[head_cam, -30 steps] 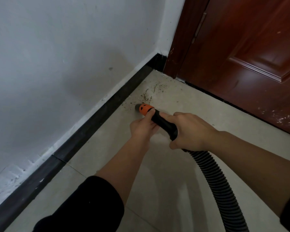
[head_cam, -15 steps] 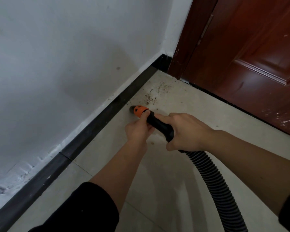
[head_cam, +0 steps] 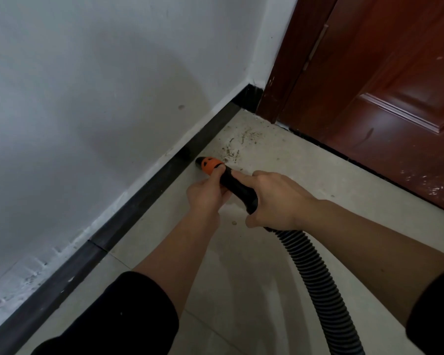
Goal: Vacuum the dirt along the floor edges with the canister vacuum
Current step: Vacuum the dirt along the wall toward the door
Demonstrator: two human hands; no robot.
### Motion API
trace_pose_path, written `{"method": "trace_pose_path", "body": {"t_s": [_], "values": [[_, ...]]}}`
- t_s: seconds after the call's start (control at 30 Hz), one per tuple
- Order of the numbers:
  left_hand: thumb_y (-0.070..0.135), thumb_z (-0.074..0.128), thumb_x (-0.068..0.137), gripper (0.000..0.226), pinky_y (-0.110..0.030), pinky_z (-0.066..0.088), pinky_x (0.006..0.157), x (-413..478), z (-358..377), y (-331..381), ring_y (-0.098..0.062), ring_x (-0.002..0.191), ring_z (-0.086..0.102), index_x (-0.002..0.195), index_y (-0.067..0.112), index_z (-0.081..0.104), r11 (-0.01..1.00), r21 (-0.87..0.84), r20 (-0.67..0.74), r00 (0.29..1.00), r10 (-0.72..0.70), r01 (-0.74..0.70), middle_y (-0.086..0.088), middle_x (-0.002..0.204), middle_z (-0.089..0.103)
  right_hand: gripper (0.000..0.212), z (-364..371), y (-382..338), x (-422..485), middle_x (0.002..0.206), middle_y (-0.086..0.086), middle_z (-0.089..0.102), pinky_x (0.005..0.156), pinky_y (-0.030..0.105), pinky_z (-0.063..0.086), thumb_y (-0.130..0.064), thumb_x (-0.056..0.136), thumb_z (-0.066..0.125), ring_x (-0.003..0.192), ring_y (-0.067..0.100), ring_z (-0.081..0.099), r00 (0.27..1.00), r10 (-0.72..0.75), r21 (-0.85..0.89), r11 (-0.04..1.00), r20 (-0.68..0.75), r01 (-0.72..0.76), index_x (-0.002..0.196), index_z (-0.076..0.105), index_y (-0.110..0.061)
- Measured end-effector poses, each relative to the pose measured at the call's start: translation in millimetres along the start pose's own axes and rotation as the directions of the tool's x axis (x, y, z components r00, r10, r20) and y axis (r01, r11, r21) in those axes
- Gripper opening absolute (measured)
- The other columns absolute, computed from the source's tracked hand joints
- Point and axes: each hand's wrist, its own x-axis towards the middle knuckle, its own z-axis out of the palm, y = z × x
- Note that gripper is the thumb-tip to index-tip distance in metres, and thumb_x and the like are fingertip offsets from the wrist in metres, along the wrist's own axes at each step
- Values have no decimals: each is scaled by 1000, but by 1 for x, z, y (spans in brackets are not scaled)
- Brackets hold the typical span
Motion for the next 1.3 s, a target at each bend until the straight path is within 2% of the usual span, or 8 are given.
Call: {"method": "trace_pose_path", "body": {"t_s": [0.17,0.3,0.5,0.7,0.87,0.97,1.13,1.3], "values": [[18,71,89,16,-20,58,60,-1,5,0,-14,71,72,82,5,65,1000,6,45,999,-9,8,-10,82,71,101,1,2,-2,91,-1,43,50,24,31,-40,73,77,70,15,44,1000,23,7,1000,-2,-23,151,13,-36],[15,70,89,15,-19,57,56,-6,9,-5,-11,64,71,83,3,65,1000,-5,66,997,-29,29,-11,82,72,99,0,7,-9,89,-3,43,55,26,37,-39,72,77,69,13,45,999,37,10,999,-3,-37,150,16,-37],[12,69,90,17,-17,55,51,-13,24,-15,-17,71,69,88,-3,62,998,-6,82,995,-65,66,-19,91,69,100,1,20,-23,89,-3,43,54,26,34,-40,71,77,72,16,47,997,73,5,997,1,-73,150,15,-37],[15,70,89,17,-17,56,54,-9,38,-23,-17,74,69,80,3,62,998,27,79,995,-64,62,-15,87,69,96,0,33,-27,88,-3,44,54,27,36,-39,70,76,73,17,49,994,110,29,994,-7,-109,148,20,-39],[17,71,88,15,-21,59,65,-7,46,-34,-22,86,72,82,5,64,997,45,91,994,-66,62,-17,94,71,99,0,43,-33,87,-5,43,55,26,36,-40,70,77,73,15,49,992,126,33,992,-3,-125,150,19,-38],[15,71,88,15,-21,59,62,-6,51,-35,-22,83,72,82,4,64,997,30,107,991,-80,77,-18,94,71,100,0,48,-33,87,-6,42,53,24,32,-41,70,77,74,15,47,990,144,38,989,-2,-144,151,19,-36],[16,73,87,16,-21,59,60,2,56,-34,-24,86,72,81,2,65,996,50,107,991,-80,75,-19,95,72,98,0,50,-29,86,-4,43,58,30,42,-40,69,78,73,17,49,990,143,51,989,-23,-141,150,22,-36],[17,73,87,18,-25,60,67,11,56,-30,-26,89,72,88,0,66,996,59,111,991,-68,61,-20,98,72,101,-1,49,-18,87,-2,45,61,33,46,-39,69,78,74,18,51,988,150,49,988,-35,-148,151,19,-37]]}}
